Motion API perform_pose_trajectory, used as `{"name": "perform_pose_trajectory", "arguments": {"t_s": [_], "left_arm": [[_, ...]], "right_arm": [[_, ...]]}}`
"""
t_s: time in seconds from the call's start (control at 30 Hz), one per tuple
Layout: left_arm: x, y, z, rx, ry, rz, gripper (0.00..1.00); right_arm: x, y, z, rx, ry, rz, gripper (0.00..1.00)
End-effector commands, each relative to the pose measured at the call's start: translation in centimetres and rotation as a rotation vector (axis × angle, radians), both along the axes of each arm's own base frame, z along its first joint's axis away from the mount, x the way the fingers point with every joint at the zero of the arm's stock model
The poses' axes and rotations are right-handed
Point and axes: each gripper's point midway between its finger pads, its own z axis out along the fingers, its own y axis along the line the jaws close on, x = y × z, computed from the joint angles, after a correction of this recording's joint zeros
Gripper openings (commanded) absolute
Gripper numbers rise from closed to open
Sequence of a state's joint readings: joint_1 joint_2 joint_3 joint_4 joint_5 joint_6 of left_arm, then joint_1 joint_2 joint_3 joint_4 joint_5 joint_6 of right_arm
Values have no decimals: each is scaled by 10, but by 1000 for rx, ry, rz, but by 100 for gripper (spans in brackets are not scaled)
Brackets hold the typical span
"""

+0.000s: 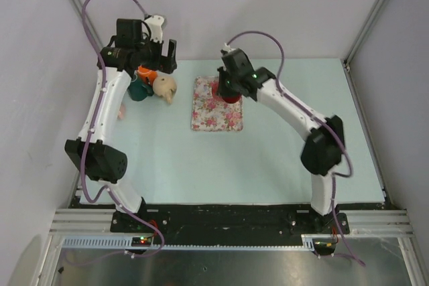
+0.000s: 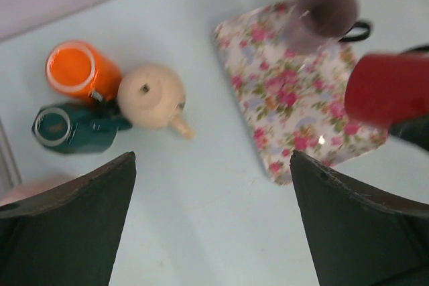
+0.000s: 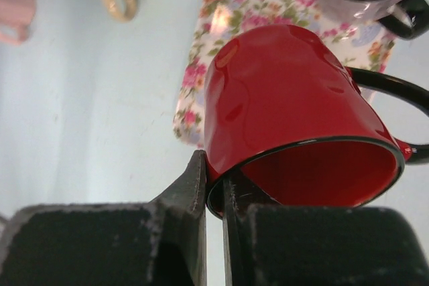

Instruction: Turn the mug right side up

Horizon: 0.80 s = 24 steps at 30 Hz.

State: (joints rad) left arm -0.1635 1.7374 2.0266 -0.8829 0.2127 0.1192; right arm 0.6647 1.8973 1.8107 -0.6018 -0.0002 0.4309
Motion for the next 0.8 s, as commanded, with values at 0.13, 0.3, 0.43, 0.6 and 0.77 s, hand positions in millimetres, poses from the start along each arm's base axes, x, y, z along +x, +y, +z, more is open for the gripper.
{"name": "perform_pose_trajectory", "arguments": {"t_s": [0.13,0.3,0.43,0.6,0.77], "left_arm": [[-19,49,-8,142,-15,84,100],[-22,49,-12,122,-2,65,100],[-22,49,-15,124,3,60,100],[-23,48,-12,123,-4,57,100],[-24,48,-13,122,-1,51,100]], "right_arm": [[38,-18,-46,-272,159,-135,0],[45,-22,-65,-285,191,-160,0],[39,-19,-89,-278,262,-150,0],[45,-10,-106,-243,294,-164,0],[61,-11,-116,-205,298,-199,1]]}}
